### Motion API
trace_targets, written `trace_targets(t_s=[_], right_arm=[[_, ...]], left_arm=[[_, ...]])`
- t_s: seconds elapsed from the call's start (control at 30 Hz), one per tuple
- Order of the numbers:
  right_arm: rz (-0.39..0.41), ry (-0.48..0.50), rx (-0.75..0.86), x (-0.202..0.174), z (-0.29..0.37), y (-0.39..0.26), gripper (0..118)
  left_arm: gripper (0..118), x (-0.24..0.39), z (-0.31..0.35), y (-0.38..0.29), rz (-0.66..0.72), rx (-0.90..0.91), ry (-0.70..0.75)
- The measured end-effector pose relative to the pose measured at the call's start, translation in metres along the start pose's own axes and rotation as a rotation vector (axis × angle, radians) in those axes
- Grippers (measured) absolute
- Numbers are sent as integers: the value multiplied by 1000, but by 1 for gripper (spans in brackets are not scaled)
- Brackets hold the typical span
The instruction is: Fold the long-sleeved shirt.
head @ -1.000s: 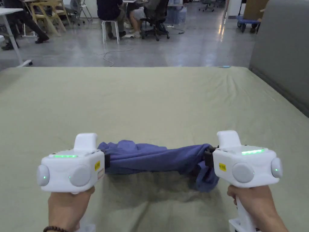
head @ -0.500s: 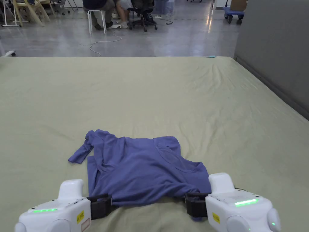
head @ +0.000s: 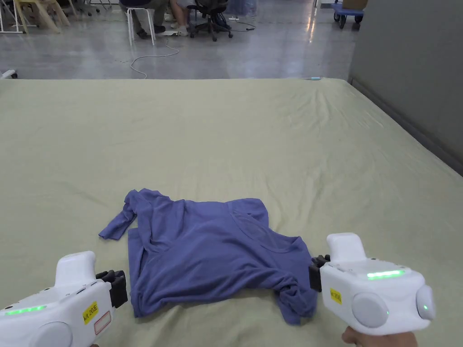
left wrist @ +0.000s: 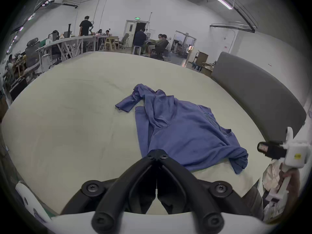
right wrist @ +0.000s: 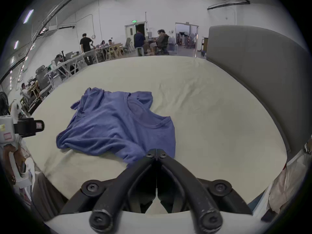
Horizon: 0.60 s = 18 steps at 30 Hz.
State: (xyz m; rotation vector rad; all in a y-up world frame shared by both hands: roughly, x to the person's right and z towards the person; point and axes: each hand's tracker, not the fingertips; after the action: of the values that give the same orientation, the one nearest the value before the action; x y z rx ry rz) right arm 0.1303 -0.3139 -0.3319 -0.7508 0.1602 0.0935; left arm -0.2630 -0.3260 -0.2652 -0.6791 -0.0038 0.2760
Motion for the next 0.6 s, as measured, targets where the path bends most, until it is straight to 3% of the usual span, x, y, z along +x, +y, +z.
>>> trace_targets(t_s=[0.03, 0.07, 0.17, 0.3, 0.4, 0.47, 0.53, 0.57, 0.6], right_arm=[[-15, -4, 2, 9, -11, 5, 108], [-21, -3, -11, 13, -25, 17, 118], [-42, -1, -72, 26, -72, 38, 107], [18, -52, -196, 33, -131, 55, 94], [0, -40, -263, 32, -161, 59, 93], [-11, -9, -313, 32, -177, 53, 85], [13, -46, -312, 23, -178, 53, 80], [20, -54, -313, 23, -172, 52, 66], [30, -40, -314, 21, -166, 55, 29]], left_arm=[[0, -1, -2, 2, -4, -2, 4], [0, -4, -4, 4, -3, -6, 1], [0, -4, -3, 3, 13, -7, 0], [0, -9, -6, 2, 9, -15, 15], [0, -10, -9, 6, 18, -23, 22], [0, -15, -16, 12, 22, -25, 29], [0, -21, -31, 20, 21, -34, 37], [0, -22, -38, 25, 21, -41, 45], [0, -24, -46, 29, 24, -49, 52]])
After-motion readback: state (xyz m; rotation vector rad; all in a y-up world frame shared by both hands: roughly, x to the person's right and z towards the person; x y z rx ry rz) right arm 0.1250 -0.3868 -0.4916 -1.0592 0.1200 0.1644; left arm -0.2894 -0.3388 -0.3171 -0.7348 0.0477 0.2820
